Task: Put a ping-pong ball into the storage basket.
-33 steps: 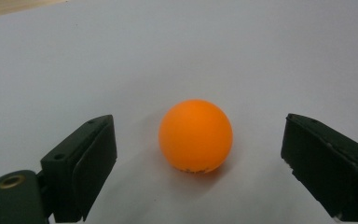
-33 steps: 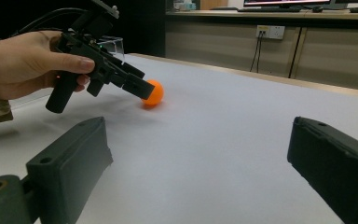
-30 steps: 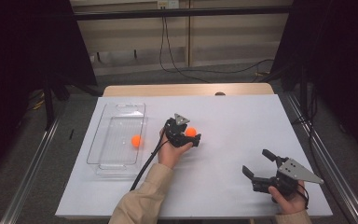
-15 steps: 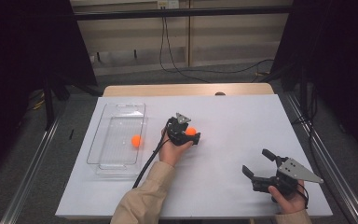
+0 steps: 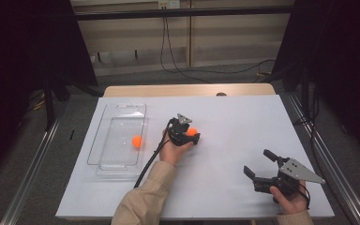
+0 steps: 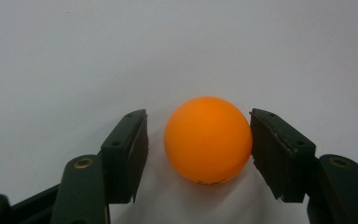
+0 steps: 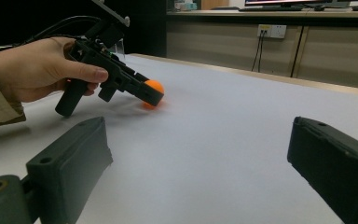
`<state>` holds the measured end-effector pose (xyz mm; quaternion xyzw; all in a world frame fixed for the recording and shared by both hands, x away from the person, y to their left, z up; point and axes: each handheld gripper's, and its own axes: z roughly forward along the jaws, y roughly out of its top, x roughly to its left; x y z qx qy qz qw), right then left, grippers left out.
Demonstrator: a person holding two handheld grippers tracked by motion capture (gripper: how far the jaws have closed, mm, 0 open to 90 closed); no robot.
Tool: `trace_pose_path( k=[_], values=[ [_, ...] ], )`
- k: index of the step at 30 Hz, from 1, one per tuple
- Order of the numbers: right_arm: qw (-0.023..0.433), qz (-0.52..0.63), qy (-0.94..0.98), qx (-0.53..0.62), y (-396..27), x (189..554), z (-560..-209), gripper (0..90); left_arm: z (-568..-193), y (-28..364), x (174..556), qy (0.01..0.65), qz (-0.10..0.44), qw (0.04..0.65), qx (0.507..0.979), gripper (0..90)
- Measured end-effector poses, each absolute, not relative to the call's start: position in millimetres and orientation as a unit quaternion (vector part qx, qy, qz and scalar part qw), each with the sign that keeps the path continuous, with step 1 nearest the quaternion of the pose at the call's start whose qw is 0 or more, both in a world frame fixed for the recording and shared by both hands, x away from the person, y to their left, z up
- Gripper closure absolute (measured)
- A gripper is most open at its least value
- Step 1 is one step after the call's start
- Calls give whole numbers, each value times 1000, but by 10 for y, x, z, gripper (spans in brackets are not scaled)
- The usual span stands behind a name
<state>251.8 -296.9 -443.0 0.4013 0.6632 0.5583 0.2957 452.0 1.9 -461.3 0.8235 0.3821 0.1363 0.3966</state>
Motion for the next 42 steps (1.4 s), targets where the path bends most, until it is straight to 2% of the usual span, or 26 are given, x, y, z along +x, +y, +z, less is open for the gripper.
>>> trace_pose_path(
  k=[19,42],
  values=[
    [296,557,663,402,-2979,2511,-4433,49,-4634,24,4540,392,119,401,819,496],
    [300,554,663,405,-3007,2476,-4438,49,-4546,63,4523,400,105,403,817,508]
  ],
)
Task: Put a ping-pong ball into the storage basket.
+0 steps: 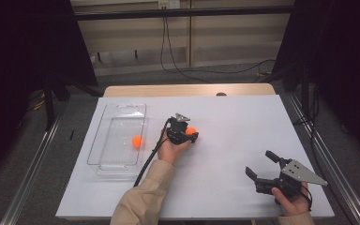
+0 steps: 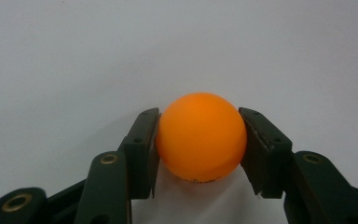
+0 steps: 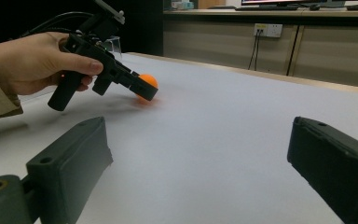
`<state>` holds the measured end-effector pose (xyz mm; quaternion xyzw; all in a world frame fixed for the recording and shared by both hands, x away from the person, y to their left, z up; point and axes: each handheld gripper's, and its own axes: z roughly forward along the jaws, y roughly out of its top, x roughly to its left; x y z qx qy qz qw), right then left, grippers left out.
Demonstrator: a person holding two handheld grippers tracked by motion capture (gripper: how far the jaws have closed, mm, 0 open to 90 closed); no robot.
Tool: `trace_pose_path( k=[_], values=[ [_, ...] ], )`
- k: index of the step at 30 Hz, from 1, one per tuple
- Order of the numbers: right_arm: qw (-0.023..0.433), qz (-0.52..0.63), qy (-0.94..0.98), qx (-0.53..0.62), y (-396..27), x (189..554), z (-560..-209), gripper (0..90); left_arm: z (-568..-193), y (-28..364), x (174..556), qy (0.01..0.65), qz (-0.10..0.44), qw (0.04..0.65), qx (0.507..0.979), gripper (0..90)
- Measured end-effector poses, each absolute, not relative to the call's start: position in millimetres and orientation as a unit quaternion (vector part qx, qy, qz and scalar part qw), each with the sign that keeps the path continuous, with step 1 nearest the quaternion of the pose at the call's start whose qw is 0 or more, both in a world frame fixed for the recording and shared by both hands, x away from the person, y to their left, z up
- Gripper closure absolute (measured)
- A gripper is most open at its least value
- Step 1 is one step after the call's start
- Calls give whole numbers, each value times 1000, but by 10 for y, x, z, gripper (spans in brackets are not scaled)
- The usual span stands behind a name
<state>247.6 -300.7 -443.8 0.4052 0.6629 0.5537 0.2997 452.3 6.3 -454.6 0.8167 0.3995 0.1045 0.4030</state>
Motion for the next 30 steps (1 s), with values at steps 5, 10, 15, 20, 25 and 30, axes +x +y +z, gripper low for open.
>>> trace_pose_path(
  k=[5,10,15,20,25,30],
  values=[
    [301,554,663,405,-3009,2473,-4436,49,-4488,88,4513,401,104,405,815,509],
    [300,554,663,404,-3002,2473,-4435,49,-4446,118,4497,404,97,399,818,509],
    [300,554,663,404,-3002,2476,-4436,49,-4394,126,4471,405,87,403,816,509],
    [300,553,664,404,-3003,2472,-4437,49,-4342,158,4450,401,87,401,819,509],
    [301,552,664,405,-3007,2467,-4440,49,-4294,180,4425,393,85,401,823,509],
    [302,552,663,405,-3010,2462,-4440,49,-4264,208,4390,390,77,398,827,509]
  ],
)
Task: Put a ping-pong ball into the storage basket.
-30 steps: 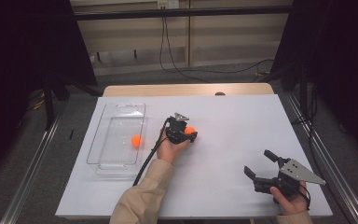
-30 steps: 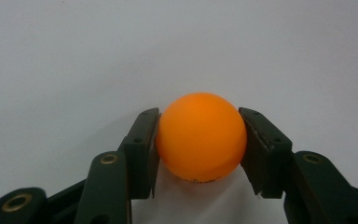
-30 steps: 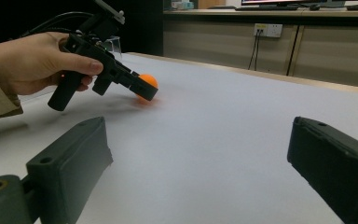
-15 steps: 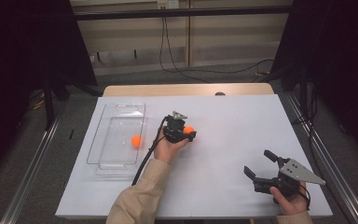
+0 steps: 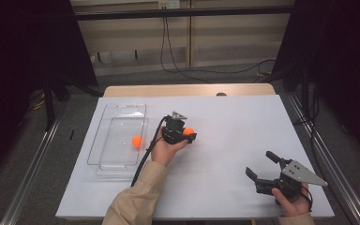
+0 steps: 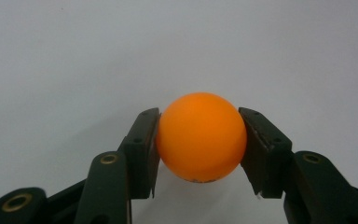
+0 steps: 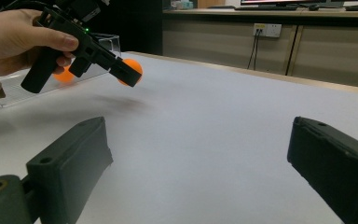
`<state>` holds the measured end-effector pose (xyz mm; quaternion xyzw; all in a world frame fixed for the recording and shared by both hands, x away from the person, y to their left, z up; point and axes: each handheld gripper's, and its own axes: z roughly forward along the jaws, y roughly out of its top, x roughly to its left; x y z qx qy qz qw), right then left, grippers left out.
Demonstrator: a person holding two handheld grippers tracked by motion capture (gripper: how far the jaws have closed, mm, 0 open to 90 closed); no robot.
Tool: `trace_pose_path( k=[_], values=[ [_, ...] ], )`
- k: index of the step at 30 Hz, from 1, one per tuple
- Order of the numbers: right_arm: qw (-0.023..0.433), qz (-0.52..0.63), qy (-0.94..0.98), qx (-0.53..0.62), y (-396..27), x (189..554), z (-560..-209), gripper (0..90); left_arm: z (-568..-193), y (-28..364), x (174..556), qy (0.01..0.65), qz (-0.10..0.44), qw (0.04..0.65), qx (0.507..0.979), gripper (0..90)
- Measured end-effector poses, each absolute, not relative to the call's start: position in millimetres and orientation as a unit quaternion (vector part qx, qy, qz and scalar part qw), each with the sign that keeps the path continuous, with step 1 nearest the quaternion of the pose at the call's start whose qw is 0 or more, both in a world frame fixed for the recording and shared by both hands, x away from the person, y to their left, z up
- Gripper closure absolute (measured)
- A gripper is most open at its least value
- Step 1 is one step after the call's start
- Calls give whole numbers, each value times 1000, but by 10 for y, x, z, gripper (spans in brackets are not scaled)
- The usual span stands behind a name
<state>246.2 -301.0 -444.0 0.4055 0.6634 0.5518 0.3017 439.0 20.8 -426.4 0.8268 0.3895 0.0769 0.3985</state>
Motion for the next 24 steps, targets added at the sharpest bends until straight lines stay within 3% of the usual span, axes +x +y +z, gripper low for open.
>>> trace_pose_path(
  k=[24],
  values=[
    [303,554,662,404,-3006,2458,-4434,49,-4158,408,4365,392,70,404,824,509]
  ],
)
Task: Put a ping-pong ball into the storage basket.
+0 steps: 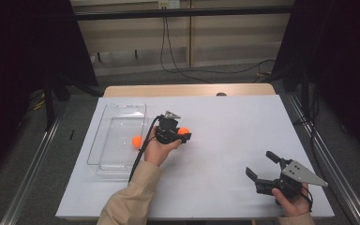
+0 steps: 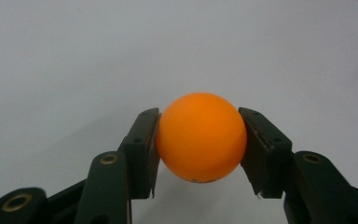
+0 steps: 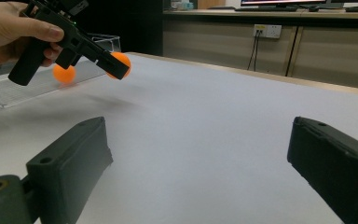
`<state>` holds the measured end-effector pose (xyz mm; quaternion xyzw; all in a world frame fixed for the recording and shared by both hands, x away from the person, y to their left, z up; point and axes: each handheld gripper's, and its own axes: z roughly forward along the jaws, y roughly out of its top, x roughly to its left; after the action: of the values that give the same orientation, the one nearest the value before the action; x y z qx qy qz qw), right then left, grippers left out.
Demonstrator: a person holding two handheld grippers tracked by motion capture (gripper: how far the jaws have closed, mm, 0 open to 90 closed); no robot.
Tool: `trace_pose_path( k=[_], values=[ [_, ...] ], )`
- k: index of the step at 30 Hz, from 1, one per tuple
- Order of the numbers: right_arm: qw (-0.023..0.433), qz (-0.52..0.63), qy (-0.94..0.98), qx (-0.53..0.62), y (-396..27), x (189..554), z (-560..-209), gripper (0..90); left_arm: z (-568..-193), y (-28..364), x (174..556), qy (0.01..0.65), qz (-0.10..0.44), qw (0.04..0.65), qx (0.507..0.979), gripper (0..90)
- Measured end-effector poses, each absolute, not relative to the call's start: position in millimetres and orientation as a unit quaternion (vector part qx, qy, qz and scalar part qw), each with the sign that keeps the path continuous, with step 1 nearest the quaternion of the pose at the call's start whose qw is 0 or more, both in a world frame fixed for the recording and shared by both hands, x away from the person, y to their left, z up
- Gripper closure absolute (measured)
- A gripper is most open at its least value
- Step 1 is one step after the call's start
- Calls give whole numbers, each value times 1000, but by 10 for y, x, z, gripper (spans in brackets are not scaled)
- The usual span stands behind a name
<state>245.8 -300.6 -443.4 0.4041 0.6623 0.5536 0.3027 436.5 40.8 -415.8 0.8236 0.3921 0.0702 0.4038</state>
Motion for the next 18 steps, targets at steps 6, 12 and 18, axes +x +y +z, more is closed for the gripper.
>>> trace_pose_path(
  k=[6,12,18],
  values=[
    [302,553,664,404,-3003,2456,-4435,49,-4099,460,4355,391,70,411,821,509],
    [301,553,664,403,-2999,2455,-4433,49,-4085,514,4356,393,71,409,820,509],
    [302,553,665,402,-2998,2455,-4433,49,-4051,563,4362,400,72,417,813,509]
  ],
)
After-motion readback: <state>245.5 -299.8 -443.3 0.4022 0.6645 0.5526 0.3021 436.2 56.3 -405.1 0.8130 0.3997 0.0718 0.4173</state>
